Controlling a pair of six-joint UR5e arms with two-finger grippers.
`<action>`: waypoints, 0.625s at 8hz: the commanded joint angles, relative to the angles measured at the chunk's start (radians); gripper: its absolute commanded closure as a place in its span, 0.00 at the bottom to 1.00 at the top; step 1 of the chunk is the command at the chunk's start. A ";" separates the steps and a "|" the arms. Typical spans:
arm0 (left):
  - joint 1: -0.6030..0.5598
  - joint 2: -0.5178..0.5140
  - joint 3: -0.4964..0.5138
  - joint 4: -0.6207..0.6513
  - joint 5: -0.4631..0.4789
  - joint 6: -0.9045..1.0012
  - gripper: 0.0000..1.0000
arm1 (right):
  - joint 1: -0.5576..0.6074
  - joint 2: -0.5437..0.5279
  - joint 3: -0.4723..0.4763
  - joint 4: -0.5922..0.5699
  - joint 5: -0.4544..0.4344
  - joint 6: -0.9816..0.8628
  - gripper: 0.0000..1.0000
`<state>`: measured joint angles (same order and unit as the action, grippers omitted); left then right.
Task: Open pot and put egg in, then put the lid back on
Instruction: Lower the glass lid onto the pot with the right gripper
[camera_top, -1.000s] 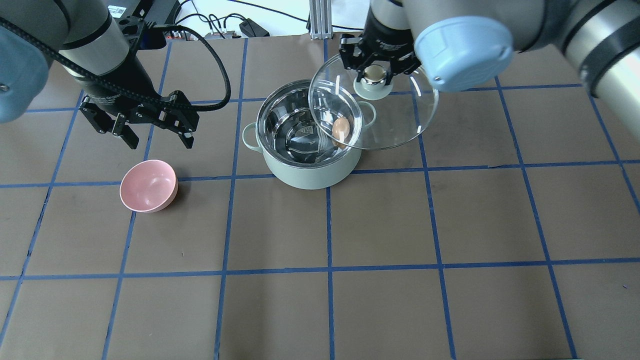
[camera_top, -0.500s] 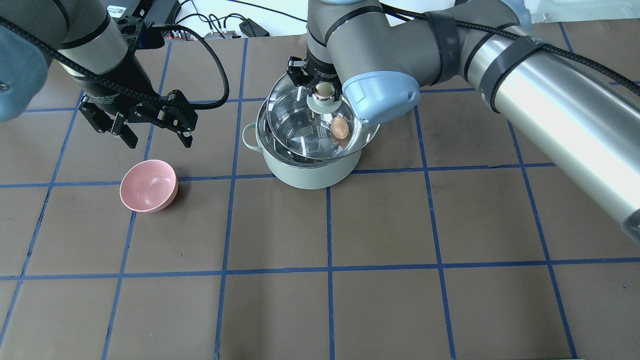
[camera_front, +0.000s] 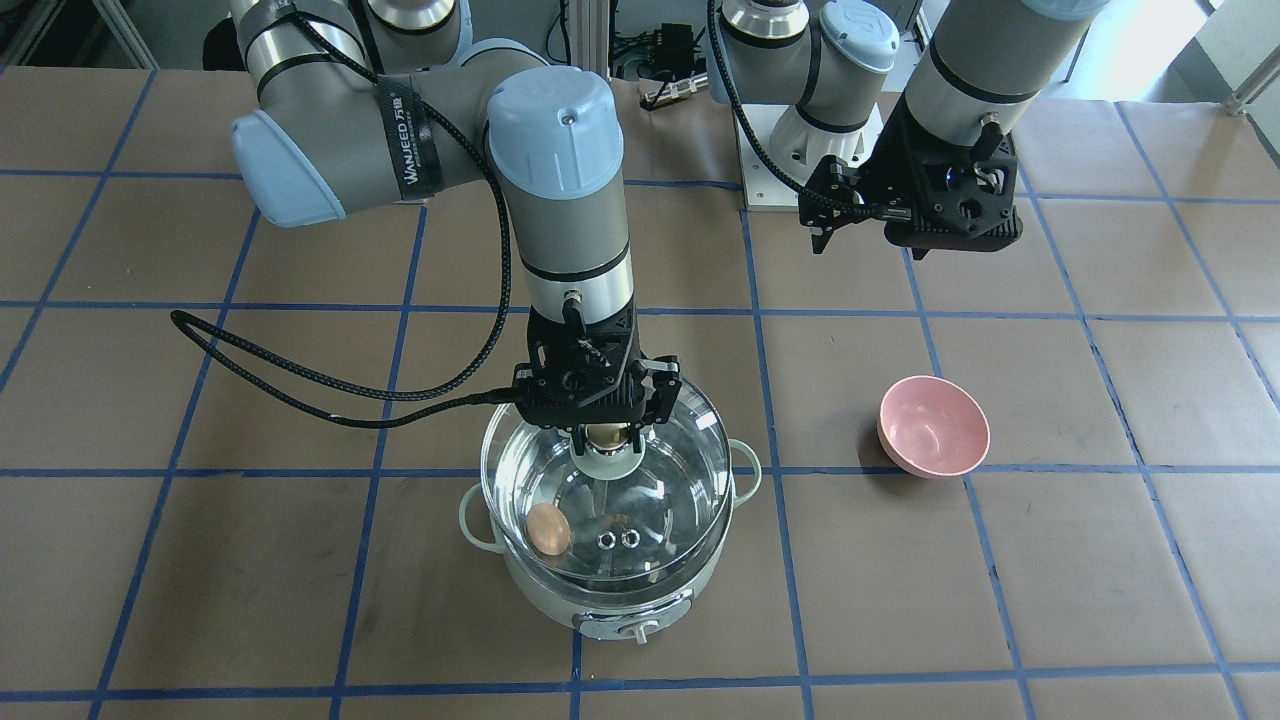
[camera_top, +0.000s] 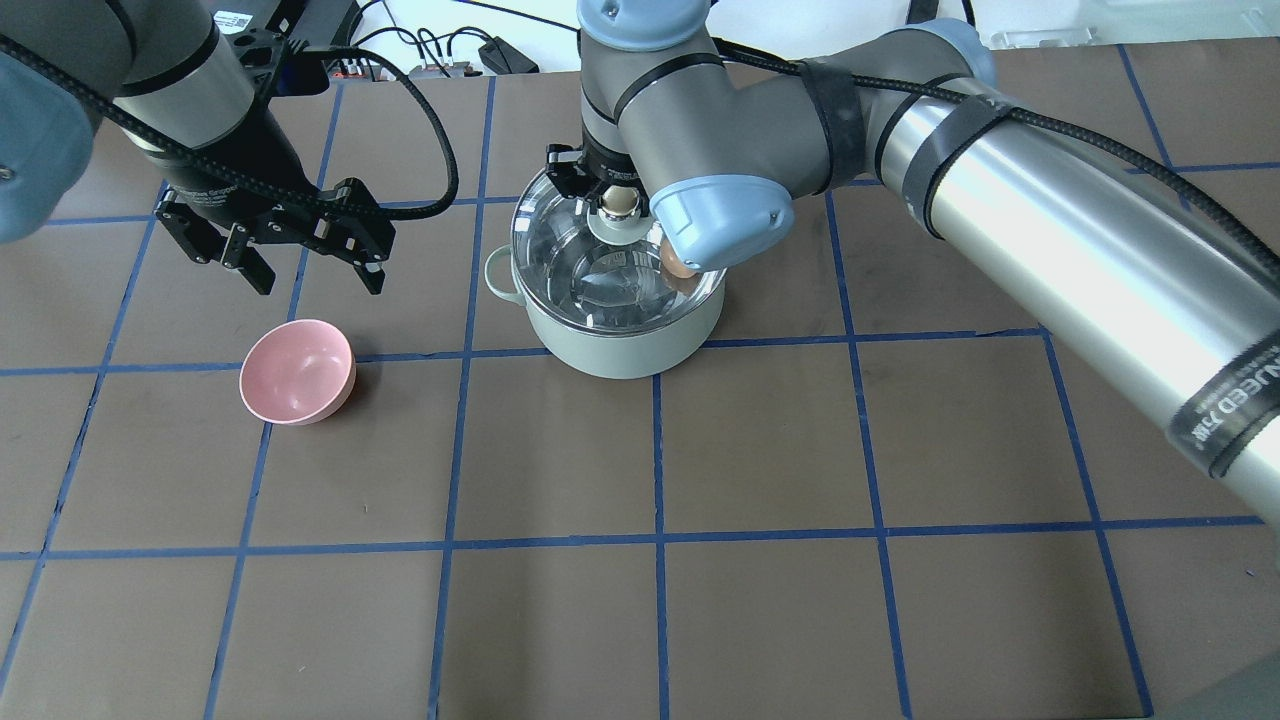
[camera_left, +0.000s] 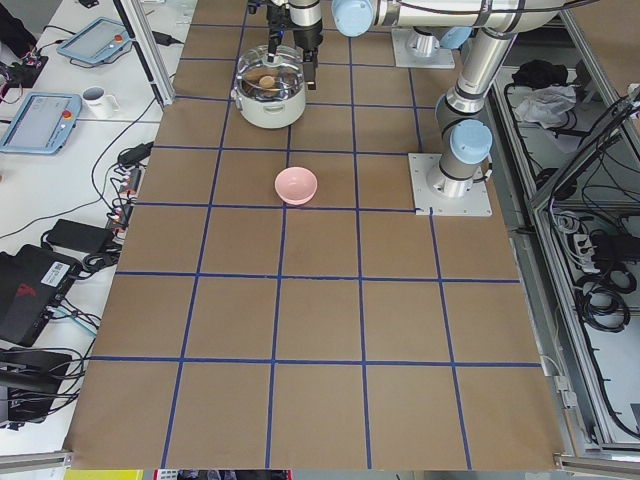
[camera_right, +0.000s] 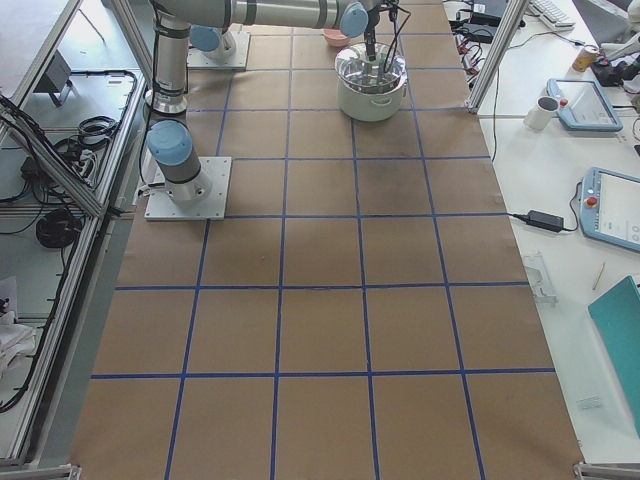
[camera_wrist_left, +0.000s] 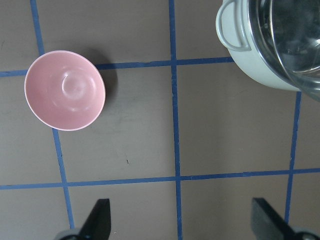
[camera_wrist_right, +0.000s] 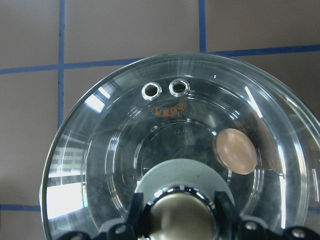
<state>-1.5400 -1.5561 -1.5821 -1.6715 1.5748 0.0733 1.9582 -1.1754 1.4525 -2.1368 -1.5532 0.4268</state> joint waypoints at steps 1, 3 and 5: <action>0.000 -0.001 -0.001 -0.001 0.002 -0.001 0.00 | 0.002 0.040 -0.023 -0.043 0.019 -0.017 1.00; 0.000 0.001 0.001 -0.001 0.002 0.000 0.00 | 0.002 0.049 -0.026 -0.043 0.019 -0.019 1.00; 0.000 0.001 0.001 0.001 -0.001 -0.004 0.00 | 0.001 0.053 -0.026 -0.043 0.019 -0.028 1.00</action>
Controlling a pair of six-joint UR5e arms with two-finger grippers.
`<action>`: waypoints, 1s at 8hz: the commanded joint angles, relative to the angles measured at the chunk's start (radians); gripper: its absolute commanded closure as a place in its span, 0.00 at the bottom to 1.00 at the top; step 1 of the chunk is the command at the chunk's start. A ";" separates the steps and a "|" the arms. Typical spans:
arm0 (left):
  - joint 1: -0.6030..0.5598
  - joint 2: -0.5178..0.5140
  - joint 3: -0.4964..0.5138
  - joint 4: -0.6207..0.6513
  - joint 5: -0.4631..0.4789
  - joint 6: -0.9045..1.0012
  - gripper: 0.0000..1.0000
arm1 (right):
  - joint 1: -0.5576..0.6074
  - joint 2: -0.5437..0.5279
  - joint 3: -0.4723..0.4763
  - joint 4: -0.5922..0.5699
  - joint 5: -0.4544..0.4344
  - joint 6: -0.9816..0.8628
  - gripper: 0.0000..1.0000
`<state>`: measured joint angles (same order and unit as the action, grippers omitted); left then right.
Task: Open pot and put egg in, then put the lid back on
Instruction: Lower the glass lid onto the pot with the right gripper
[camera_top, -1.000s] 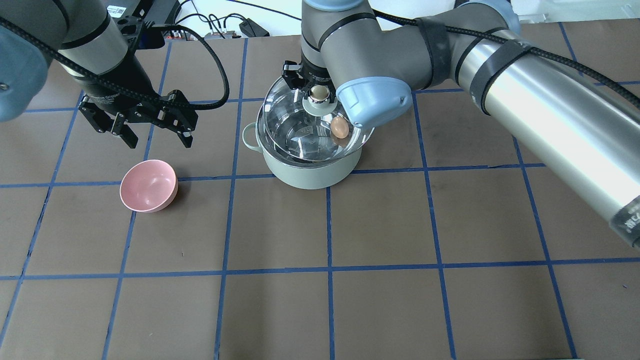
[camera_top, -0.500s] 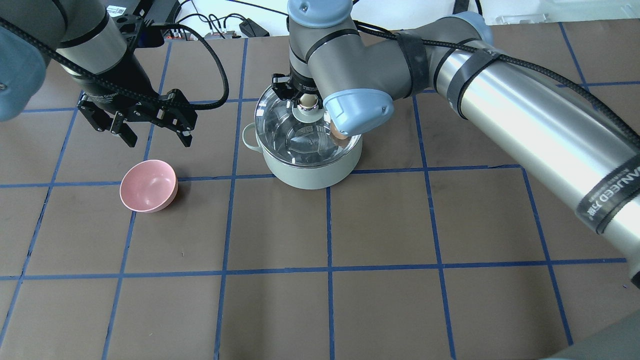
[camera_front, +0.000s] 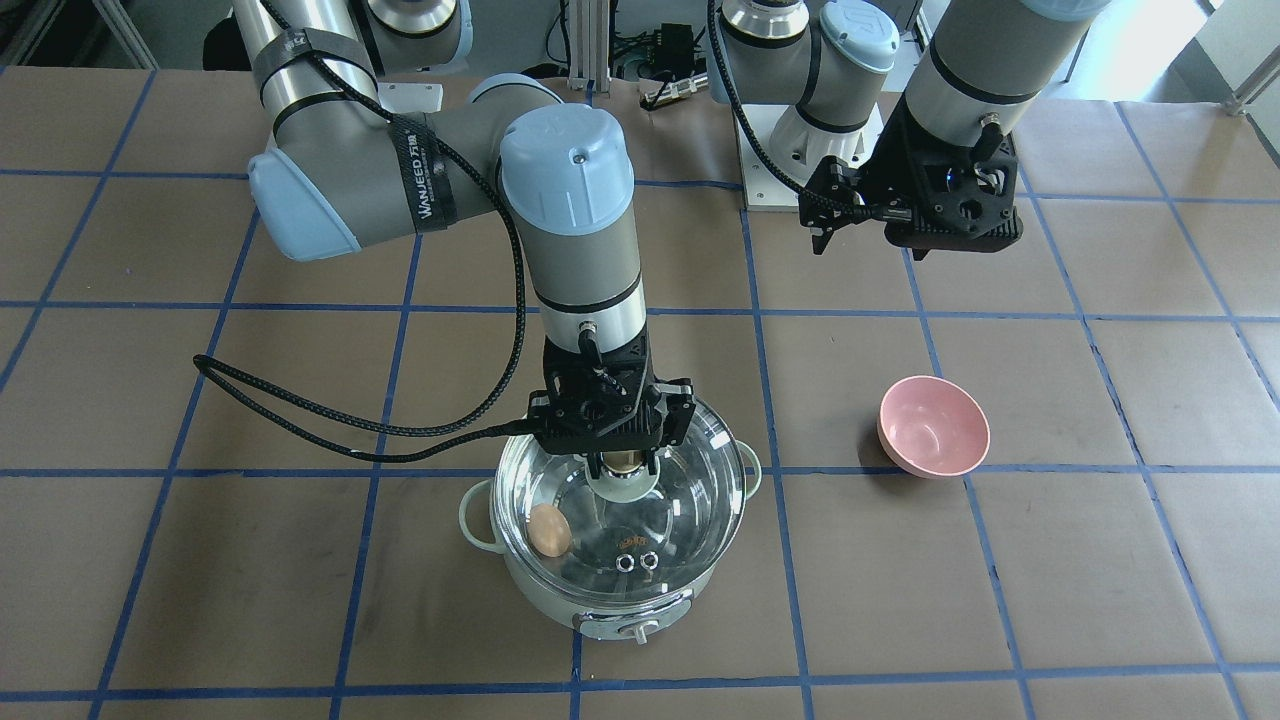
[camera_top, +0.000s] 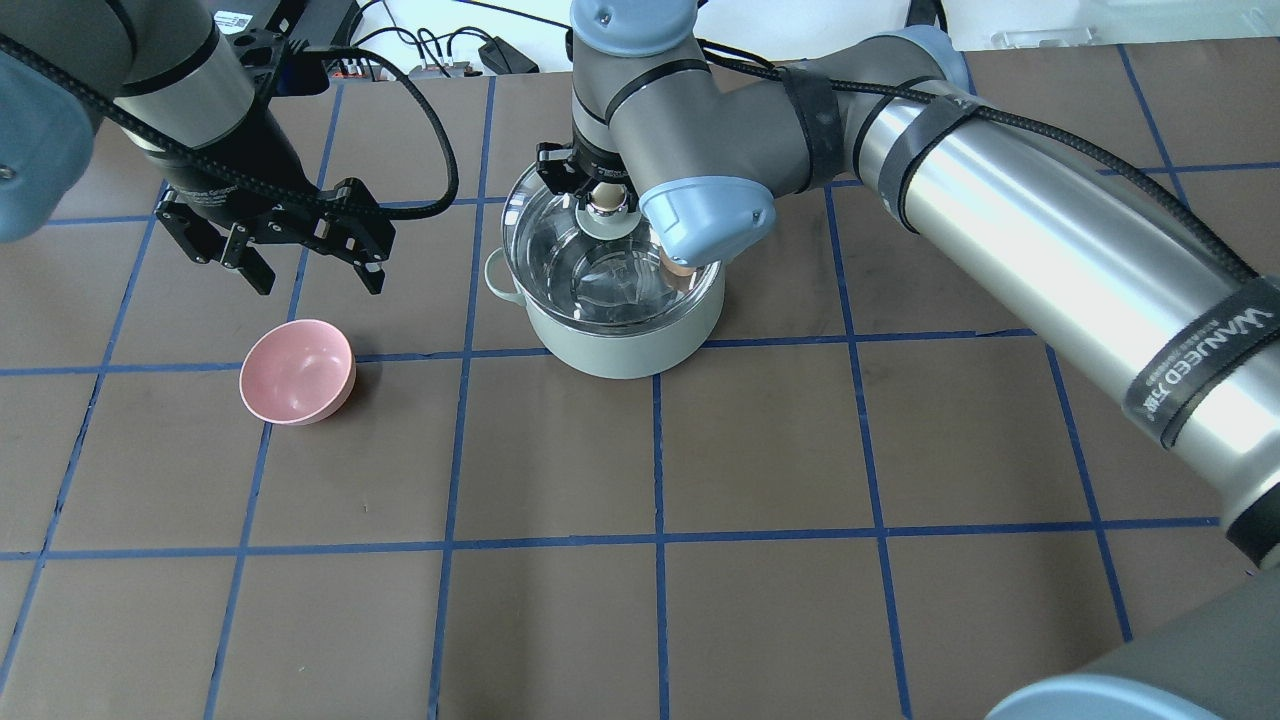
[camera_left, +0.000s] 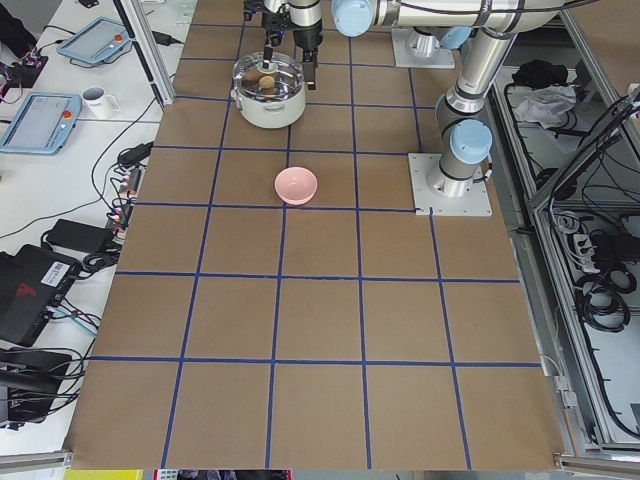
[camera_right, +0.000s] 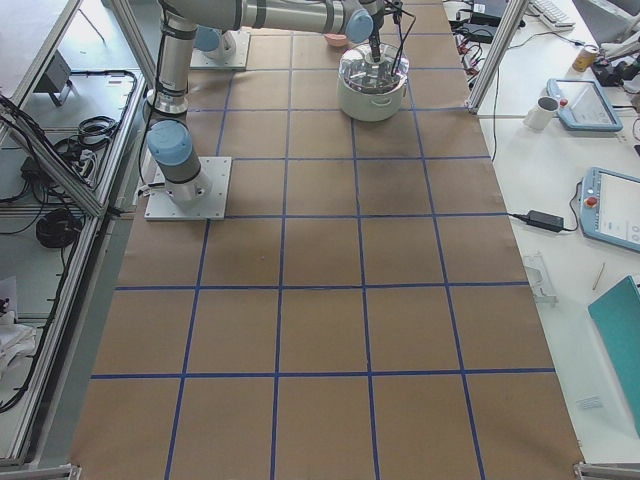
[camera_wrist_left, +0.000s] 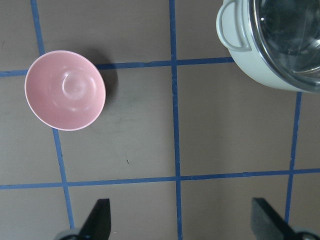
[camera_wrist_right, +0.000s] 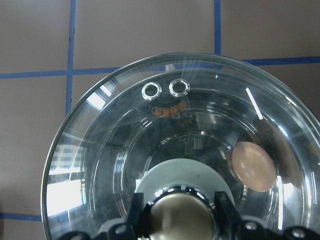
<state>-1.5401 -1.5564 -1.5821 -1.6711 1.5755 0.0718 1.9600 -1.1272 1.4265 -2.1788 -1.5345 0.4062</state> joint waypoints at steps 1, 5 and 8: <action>0.000 0.001 0.001 0.001 0.000 0.000 0.00 | -0.001 0.006 0.000 -0.001 0.001 -0.006 1.00; 0.000 -0.001 0.001 0.004 -0.009 -0.001 0.00 | 0.000 0.009 0.009 -0.001 -0.001 0.006 0.98; 0.000 -0.001 0.001 0.004 -0.003 0.003 0.00 | -0.001 0.009 0.017 0.002 -0.001 0.020 0.93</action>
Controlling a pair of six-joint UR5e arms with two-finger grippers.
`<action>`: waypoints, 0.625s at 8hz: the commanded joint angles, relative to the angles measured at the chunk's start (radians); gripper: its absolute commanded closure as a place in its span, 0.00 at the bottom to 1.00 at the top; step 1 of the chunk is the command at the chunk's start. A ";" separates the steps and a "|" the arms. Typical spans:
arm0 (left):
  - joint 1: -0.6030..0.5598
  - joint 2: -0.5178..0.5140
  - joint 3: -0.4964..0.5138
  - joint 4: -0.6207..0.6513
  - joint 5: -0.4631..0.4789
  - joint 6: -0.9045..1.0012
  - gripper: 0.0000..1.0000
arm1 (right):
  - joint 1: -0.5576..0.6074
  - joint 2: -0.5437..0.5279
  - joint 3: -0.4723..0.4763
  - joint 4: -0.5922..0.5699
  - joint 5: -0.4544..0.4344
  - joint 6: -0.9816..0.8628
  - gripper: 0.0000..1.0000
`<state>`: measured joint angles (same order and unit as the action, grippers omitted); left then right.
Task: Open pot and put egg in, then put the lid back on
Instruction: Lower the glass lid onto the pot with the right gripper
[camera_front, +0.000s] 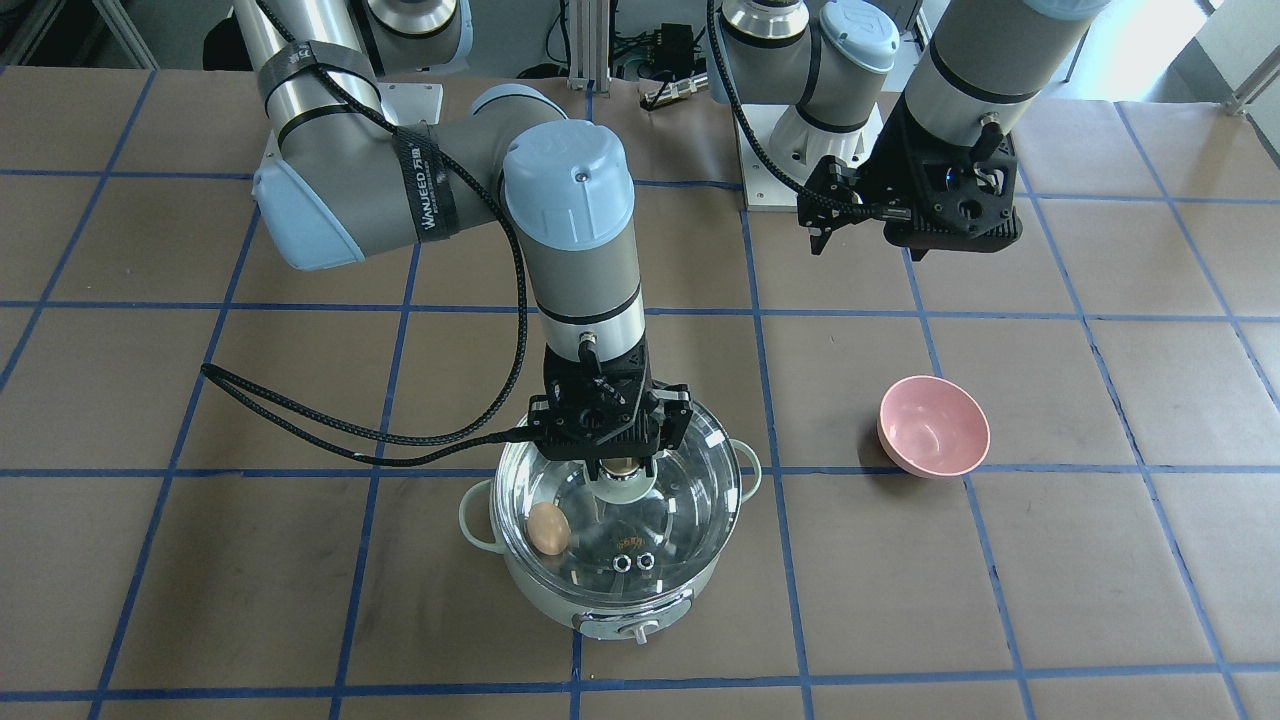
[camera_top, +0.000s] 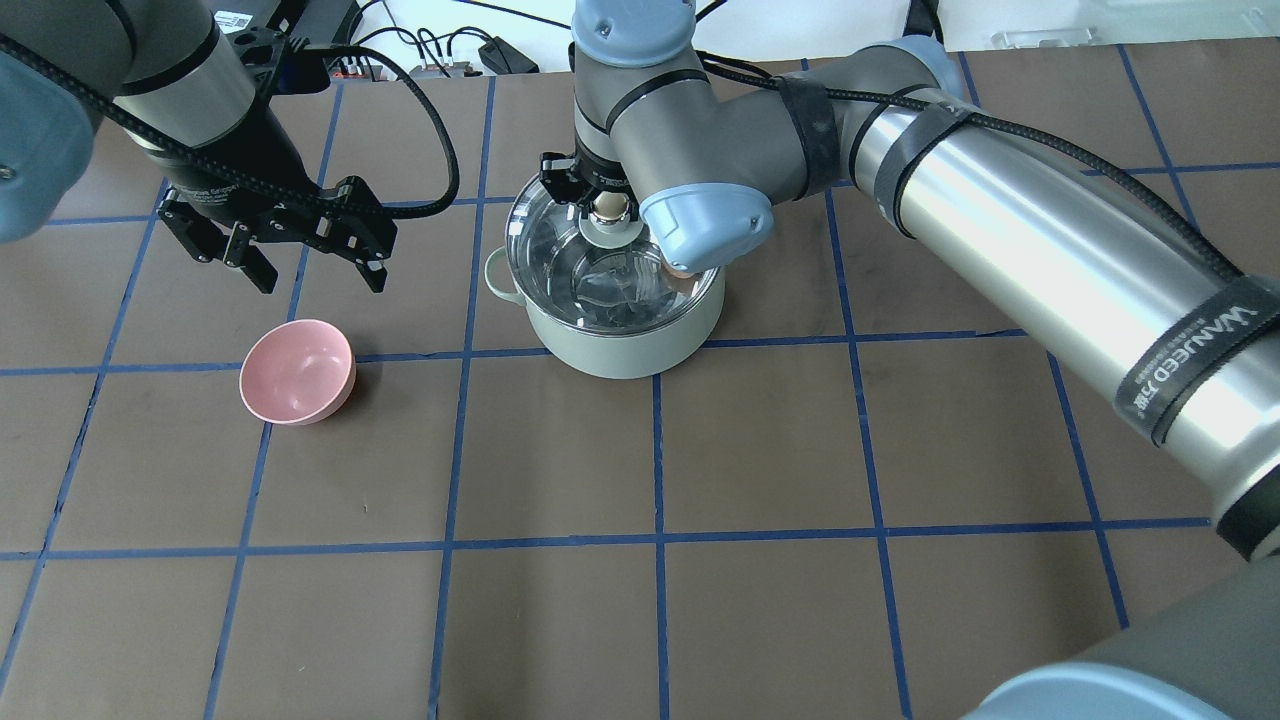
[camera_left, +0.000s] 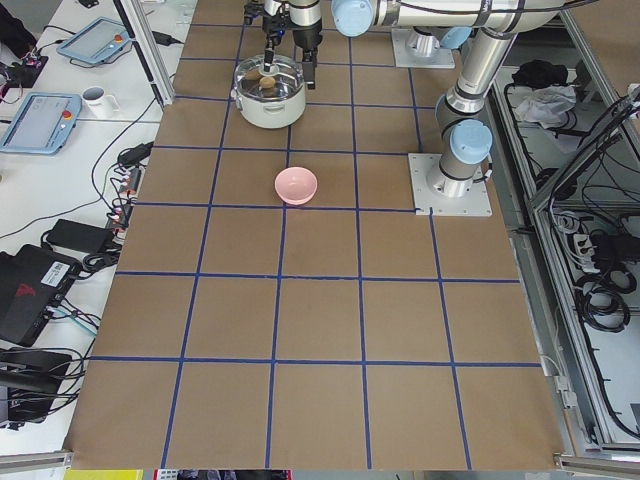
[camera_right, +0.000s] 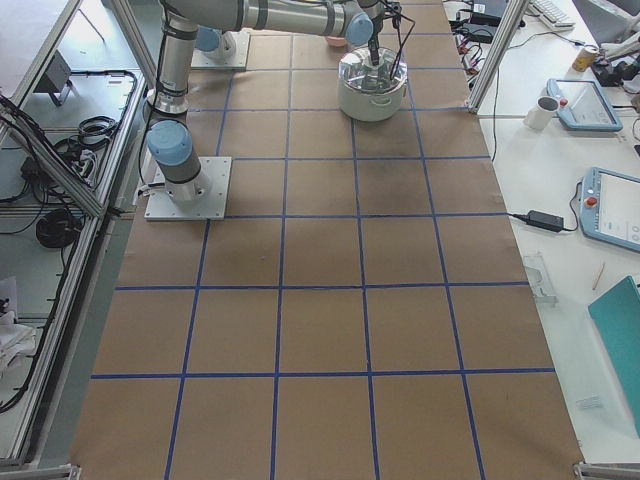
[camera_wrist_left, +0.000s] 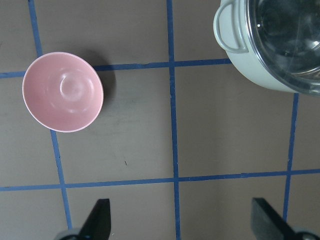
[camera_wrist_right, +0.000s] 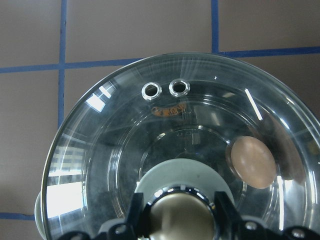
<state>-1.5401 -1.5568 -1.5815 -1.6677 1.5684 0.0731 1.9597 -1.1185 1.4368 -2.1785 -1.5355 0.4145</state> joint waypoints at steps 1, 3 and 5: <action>0.000 0.000 0.002 0.000 0.001 -0.001 0.00 | -0.001 -0.001 0.010 0.002 0.000 0.016 0.91; 0.000 0.000 0.002 0.000 -0.004 -0.001 0.00 | -0.001 -0.001 0.010 0.002 0.000 0.015 0.86; 0.000 0.000 0.002 0.000 -0.004 0.001 0.00 | 0.001 0.000 0.010 0.002 0.000 0.017 0.80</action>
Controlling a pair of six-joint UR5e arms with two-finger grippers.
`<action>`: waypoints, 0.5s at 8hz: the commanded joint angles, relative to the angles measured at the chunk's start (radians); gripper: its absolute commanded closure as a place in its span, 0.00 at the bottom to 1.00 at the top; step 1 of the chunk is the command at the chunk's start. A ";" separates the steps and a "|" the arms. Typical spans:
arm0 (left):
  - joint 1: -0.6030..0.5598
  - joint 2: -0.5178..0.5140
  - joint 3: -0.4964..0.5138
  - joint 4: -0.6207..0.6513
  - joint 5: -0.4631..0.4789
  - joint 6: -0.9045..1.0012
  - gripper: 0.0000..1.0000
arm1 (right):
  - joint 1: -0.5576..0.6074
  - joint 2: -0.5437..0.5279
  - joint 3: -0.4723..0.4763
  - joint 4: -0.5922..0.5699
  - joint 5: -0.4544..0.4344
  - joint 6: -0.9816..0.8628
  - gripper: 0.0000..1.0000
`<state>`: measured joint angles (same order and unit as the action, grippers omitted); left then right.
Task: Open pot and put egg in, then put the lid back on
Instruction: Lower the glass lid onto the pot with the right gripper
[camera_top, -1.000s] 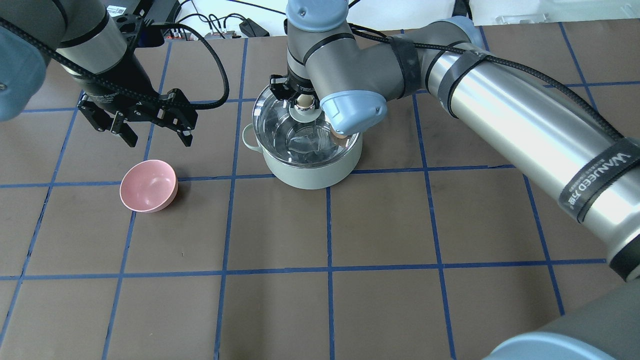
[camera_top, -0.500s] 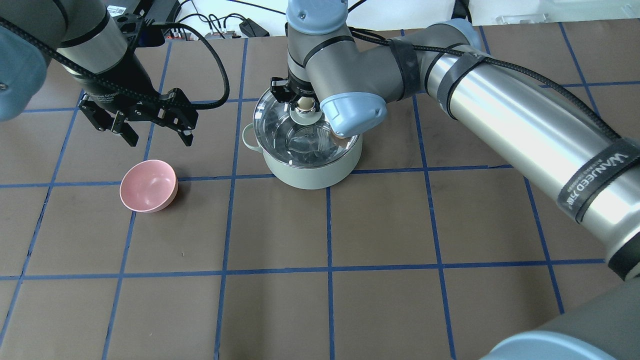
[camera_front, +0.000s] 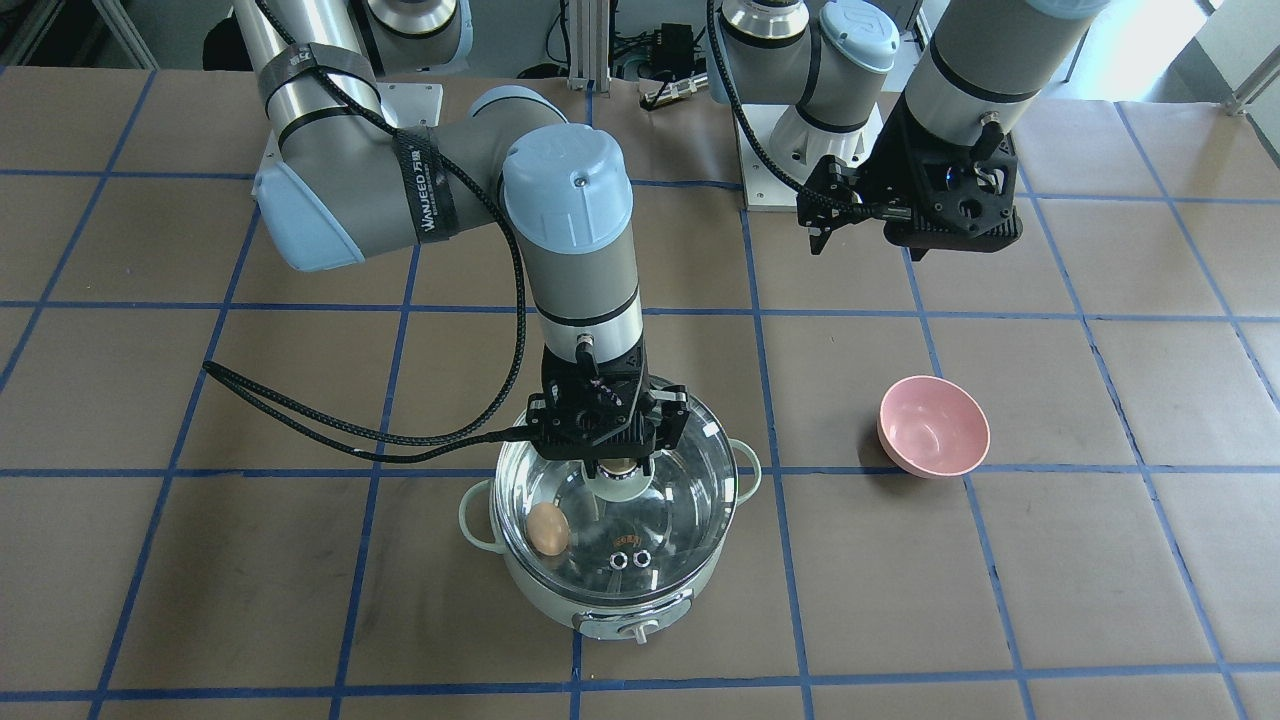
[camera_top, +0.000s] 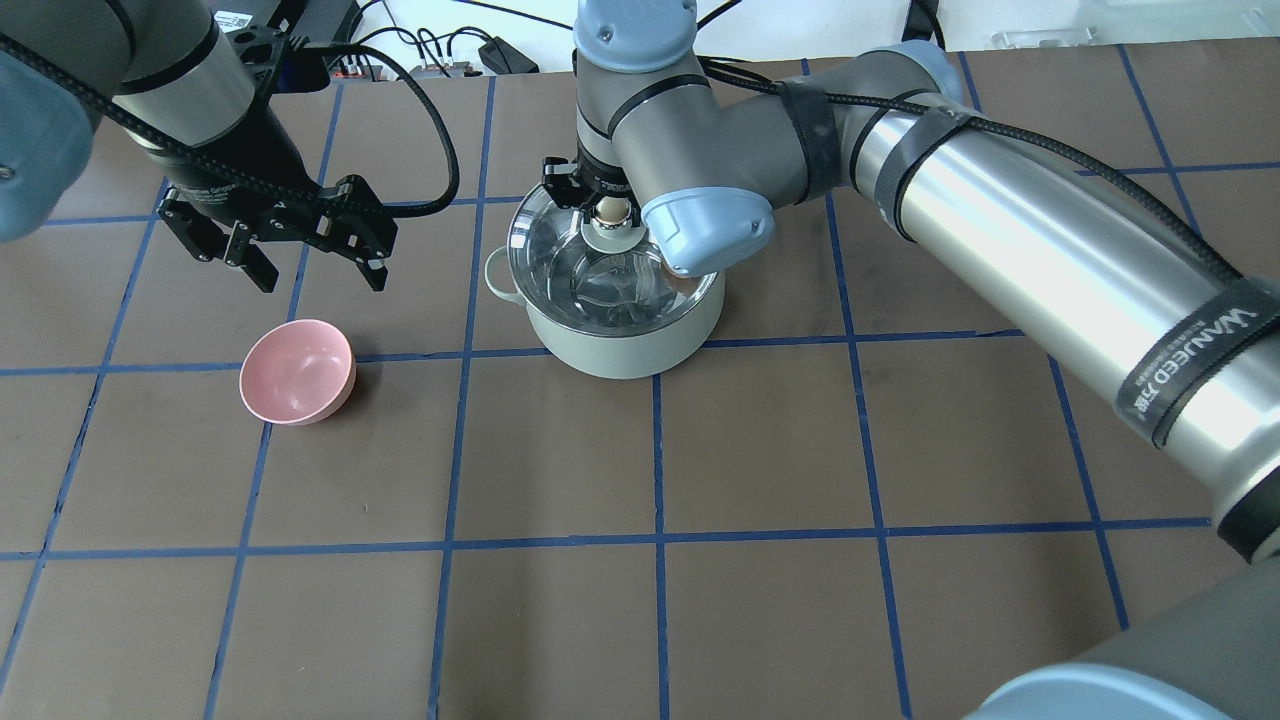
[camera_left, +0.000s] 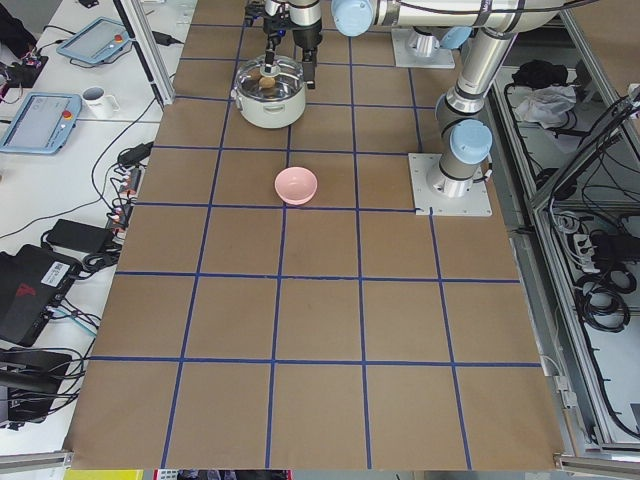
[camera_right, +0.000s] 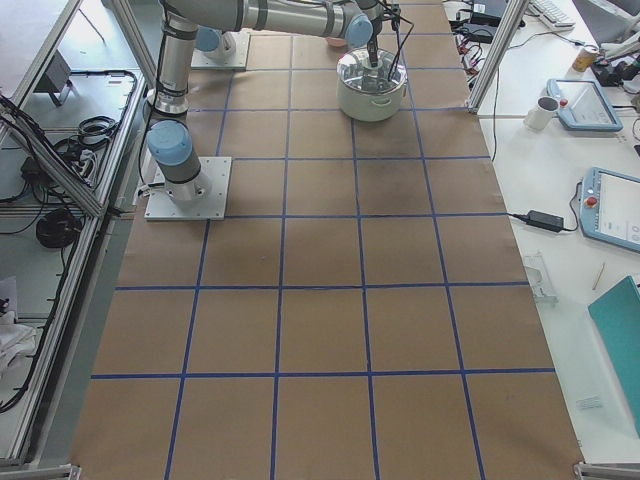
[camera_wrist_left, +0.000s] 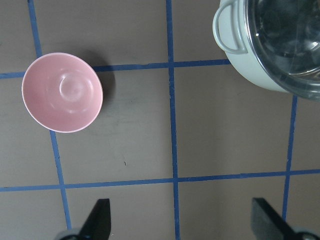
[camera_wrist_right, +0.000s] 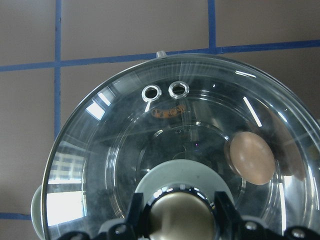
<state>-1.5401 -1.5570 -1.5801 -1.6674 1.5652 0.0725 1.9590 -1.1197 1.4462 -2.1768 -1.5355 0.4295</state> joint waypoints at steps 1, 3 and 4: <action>0.000 0.000 0.000 0.000 -0.001 0.001 0.00 | 0.000 0.001 -0.001 0.002 0.002 0.003 0.80; 0.000 0.000 0.000 0.000 -0.001 -0.002 0.00 | 0.000 0.001 -0.004 0.002 0.002 0.002 0.79; 0.000 0.000 0.002 0.002 -0.002 -0.003 0.00 | -0.002 0.001 -0.006 0.002 0.002 -0.003 0.78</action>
<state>-1.5401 -1.5570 -1.5799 -1.6674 1.5646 0.0726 1.9591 -1.1184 1.4432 -2.1753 -1.5337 0.4310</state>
